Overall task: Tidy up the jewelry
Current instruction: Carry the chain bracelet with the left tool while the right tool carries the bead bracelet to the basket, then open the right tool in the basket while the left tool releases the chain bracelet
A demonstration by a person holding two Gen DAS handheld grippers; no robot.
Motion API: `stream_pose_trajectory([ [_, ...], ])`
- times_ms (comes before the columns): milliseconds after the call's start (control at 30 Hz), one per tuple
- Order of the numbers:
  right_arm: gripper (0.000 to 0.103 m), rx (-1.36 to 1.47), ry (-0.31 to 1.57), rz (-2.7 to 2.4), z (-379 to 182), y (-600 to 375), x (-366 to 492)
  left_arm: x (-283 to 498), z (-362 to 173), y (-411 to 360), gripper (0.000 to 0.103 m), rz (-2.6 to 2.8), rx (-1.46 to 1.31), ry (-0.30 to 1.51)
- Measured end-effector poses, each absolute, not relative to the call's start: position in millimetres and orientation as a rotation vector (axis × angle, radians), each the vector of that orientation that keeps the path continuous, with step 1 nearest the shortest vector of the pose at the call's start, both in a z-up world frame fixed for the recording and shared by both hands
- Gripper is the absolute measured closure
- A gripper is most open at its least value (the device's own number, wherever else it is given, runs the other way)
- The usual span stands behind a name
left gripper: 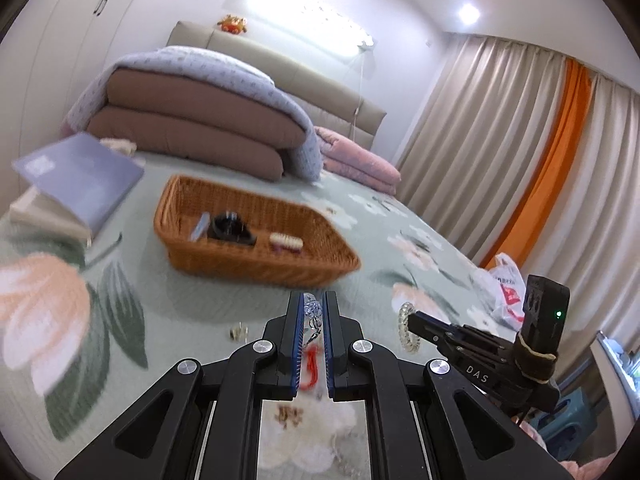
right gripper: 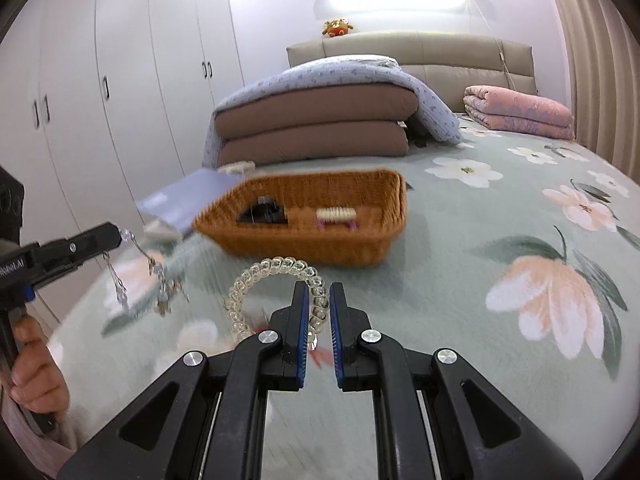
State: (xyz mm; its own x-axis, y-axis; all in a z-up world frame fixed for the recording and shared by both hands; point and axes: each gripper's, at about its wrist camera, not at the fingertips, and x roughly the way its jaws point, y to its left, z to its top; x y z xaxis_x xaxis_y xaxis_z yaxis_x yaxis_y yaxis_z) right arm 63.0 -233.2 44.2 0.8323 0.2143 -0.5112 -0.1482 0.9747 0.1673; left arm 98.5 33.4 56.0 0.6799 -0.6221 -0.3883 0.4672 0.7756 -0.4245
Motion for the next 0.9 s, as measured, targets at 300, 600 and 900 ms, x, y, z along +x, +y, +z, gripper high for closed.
stream_pose_trajectory([
  [300, 0.091, 0.073, 0.523, 0.125, 78.1, -228.5, 157.3, 176.9, 103.1, 17.3, 0.094, -0.58, -0.286, 0.52],
  [600, 0.091, 0.112, 0.654, 0.162, 32.3, -237.8, 248.9, 274.3, 71.7, -34.9, 0.094, -0.511, -0.299, 0.62],
  [900, 0.091, 0.094, 0.717, 0.159, 9.4, -236.0, 254.8, 298.8, 24.6, -44.1, 0.094, -0.473, -0.252, 0.698],
])
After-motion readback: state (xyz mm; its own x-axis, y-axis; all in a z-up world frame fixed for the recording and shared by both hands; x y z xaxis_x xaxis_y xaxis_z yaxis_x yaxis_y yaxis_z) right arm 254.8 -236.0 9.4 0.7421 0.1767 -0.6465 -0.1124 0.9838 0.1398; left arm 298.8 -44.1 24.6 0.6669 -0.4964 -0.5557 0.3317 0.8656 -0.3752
